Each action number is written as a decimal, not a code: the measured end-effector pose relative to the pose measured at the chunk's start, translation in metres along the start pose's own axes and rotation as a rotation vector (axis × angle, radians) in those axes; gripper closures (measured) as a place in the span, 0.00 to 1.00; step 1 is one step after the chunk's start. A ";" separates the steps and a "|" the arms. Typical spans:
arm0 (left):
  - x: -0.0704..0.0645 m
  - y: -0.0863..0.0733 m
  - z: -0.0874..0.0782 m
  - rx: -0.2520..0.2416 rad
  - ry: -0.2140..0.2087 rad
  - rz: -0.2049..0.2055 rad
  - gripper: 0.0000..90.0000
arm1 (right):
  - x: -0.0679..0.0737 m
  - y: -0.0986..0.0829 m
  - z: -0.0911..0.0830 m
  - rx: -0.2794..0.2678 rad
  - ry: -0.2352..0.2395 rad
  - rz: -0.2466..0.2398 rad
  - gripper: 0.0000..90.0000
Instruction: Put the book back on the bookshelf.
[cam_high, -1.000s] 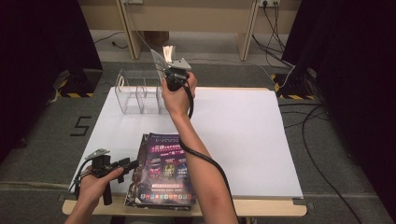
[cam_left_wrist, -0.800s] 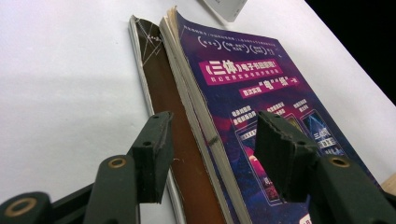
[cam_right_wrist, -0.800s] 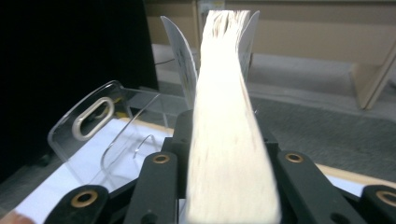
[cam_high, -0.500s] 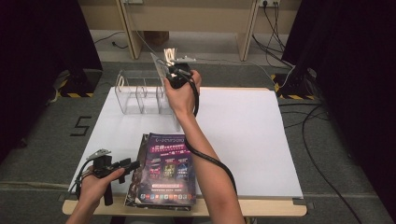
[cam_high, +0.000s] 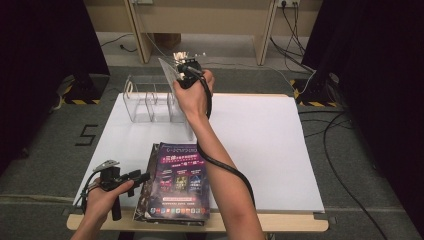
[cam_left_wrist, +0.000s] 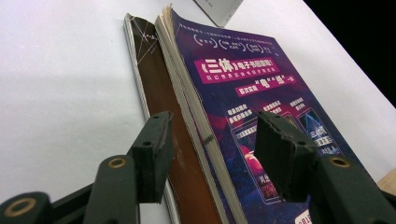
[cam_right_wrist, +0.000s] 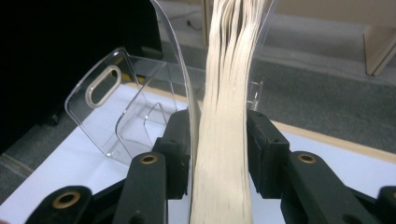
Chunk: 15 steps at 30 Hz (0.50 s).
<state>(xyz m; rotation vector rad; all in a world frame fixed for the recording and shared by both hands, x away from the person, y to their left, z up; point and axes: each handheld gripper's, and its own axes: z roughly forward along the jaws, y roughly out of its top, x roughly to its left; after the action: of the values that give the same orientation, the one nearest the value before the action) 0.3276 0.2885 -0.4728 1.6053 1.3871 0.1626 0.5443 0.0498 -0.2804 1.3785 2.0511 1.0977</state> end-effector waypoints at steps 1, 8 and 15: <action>0.000 0.000 0.000 0.001 0.000 0.000 0.51 | 0.000 0.000 0.000 0.000 0.000 0.000 0.71; 0.001 0.000 0.000 0.002 0.000 -0.002 0.51 | -0.001 0.011 0.010 0.072 -0.038 -0.002 0.81; 0.001 0.000 0.000 0.000 -0.002 -0.006 0.51 | -0.003 0.013 0.013 0.060 -0.019 0.011 0.82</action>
<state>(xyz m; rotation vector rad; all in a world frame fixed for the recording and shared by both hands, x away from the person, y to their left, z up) 0.3278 0.2890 -0.4734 1.6010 1.3901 0.1567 0.5619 0.0538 -0.2779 1.4246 2.0812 1.0320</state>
